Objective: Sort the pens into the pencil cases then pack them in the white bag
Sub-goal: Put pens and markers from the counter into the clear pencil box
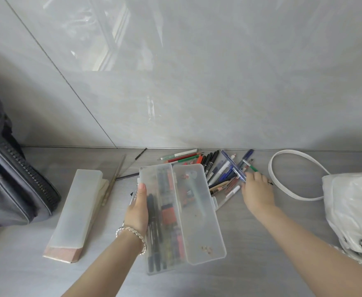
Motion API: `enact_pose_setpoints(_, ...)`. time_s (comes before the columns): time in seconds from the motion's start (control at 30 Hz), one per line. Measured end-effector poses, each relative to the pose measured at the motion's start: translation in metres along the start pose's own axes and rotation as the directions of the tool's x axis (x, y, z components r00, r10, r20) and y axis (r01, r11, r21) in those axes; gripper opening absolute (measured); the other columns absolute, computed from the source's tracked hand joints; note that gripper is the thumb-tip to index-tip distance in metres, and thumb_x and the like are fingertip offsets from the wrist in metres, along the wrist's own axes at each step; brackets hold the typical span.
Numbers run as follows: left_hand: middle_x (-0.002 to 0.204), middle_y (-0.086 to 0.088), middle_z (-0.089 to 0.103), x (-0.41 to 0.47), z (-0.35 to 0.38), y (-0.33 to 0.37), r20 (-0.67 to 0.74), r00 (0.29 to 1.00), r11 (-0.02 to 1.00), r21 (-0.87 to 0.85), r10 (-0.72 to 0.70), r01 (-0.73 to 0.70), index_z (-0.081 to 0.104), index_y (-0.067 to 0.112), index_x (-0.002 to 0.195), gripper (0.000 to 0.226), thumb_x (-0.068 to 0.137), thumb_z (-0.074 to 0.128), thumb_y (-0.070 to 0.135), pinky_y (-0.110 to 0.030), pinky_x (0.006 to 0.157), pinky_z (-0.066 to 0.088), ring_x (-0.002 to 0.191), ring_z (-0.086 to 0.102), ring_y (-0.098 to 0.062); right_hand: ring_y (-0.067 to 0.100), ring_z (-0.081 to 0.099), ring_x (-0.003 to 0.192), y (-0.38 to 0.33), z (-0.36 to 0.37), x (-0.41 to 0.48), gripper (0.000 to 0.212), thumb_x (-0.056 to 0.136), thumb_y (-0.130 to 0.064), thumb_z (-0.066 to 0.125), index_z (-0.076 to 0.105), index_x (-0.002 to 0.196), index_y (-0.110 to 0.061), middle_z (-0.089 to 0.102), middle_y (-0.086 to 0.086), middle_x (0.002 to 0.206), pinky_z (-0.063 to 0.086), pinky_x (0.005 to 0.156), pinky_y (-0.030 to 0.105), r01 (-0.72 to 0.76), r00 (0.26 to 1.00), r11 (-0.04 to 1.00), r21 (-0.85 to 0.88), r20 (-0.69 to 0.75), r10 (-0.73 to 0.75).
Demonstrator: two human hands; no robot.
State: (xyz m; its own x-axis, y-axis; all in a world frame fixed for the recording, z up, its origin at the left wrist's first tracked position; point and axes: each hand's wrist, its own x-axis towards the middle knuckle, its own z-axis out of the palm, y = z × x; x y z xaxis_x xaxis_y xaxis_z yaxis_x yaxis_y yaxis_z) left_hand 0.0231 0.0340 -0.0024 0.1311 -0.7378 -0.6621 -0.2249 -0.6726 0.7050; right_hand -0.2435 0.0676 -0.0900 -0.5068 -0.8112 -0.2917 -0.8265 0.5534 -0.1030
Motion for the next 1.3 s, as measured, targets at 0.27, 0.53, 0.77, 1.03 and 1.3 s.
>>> enact_pose_setpoints(0.27,0.139,-0.009,0.048,0.001,-0.007,-0.004,-0.020,0.999,0.998,0.044,-0.032,0.033,0.041,0.014,0.140,0.064,0.093,0.028,0.056,-0.032,0.104,0.031,0.127,0.044,-0.027,0.026,0.055,0.083,-0.002,-0.056,-0.032,0.031,0.092,-0.018,0.038,0.057,0.115,-0.010,0.056,0.008,0.108,0.035,0.061,0.029,0.491,0.868,0.849,0.196,-0.191,-0.458)
enact_pose_setpoints(0.53,0.100,0.001,0.058,-0.015,0.005,-0.001,0.043,0.999,0.994,0.105,0.016,-0.020,0.056,0.020,0.113,0.050,0.092,0.030,0.057,-0.032,0.094,0.038,0.100,0.055,-0.020,0.013,0.054,0.060,-0.058,-0.118,-0.076,0.032,0.068,-0.017,0.035,0.062,0.079,-0.028,0.056,-0.005,0.080,0.024,0.043,0.020,0.880,0.458,0.451,-0.149,0.014,-0.889)
enact_pose_setpoints(0.77,0.081,0.005,0.060,-0.033,0.014,0.000,0.087,0.990,0.991,0.059,0.111,-0.117,0.062,0.018,0.087,0.045,0.094,0.030,0.050,-0.021,0.068,0.038,0.078,0.055,-0.012,0.030,0.060,0.087,-0.087,-0.098,-0.094,0.053,0.067,0.000,0.056,0.062,0.113,-0.025,0.056,0.011,0.117,0.039,0.043,0.028,0.941,0.335,0.323,-0.100,0.158,-0.929)
enact_pose_setpoints(1.03,0.094,0.013,0.045,-0.042,0.011,0.000,0.029,0.983,0.982,0.060,0.179,-0.180,0.051,0.015,0.130,0.049,0.098,0.028,0.043,-0.016,0.083,0.022,0.099,0.033,-0.005,0.002,0.050,0.069,-0.078,-0.121,-0.113,0.062,0.097,-0.004,0.026,0.030,0.120,-0.061,0.051,-0.005,0.097,0.038,0.063,0.007,0.544,0.669,0.550,0.634,0.069,-0.740)
enact_pose_setpoints(1.3,0.109,0.007,0.039,-0.042,0.015,-0.001,-0.005,0.987,0.987,0.022,0.162,-0.162,0.043,0.013,0.137,0.051,0.098,0.028,0.042,-0.020,0.087,0.022,0.130,0.038,-0.019,0.006,0.038,0.044,-0.076,-0.100,-0.129,0.060,0.079,0.021,0.019,0.066,0.080,-0.016,0.052,0.004,0.069,0.023,0.037,0.014,-0.160,0.874,0.167,0.973,0.218,-0.435)
